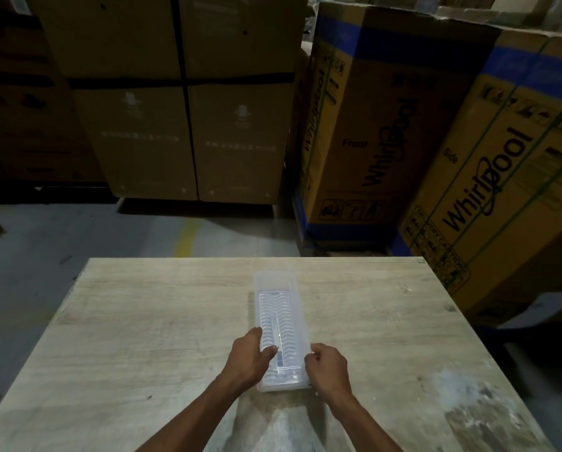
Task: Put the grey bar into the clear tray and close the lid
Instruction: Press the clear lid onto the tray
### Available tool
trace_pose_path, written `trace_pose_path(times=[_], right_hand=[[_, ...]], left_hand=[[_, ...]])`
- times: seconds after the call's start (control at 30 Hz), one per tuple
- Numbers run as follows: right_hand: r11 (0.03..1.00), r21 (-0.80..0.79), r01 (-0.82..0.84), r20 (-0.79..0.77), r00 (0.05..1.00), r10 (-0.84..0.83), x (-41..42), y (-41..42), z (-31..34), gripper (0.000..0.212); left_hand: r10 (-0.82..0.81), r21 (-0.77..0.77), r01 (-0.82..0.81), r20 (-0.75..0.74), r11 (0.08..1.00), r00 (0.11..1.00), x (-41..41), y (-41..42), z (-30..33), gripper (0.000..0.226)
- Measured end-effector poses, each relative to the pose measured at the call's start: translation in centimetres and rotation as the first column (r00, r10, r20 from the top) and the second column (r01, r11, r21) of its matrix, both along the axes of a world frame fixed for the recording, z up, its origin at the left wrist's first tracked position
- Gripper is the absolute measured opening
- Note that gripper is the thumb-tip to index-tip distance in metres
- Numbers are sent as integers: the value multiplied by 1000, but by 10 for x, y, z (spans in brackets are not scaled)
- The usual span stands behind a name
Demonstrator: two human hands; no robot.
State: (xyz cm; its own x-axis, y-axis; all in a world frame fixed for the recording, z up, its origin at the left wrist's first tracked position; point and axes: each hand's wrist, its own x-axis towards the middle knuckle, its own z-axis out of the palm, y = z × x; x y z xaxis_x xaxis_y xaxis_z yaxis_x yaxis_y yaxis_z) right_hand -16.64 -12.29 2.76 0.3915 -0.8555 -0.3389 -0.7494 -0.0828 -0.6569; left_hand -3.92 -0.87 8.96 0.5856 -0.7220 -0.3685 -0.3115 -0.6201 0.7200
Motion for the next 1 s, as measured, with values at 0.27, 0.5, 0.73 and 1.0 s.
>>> trace_pose_path(times=[0.27,0.5,0.73,1.0], right_hand=[[999,-20,-31,-47,998,30,-1,0,3,24],[996,47,-78,-80,993,82,-9,-2,-6,29],[997,50,-61,-16,998,61,-15,-3,0,40],[997,-22,-75,8,997,75,-20,3,0,19]], left_hand=[[22,8,-22,-11,1000,1000,0,1,-8,42],[91,121,-85,-51,989,995,1,11,-41,32],[260,86,-246,-235,965,937,2,13,-50,50],[343,60,-341,-304,938,889,3,18,-57,46]])
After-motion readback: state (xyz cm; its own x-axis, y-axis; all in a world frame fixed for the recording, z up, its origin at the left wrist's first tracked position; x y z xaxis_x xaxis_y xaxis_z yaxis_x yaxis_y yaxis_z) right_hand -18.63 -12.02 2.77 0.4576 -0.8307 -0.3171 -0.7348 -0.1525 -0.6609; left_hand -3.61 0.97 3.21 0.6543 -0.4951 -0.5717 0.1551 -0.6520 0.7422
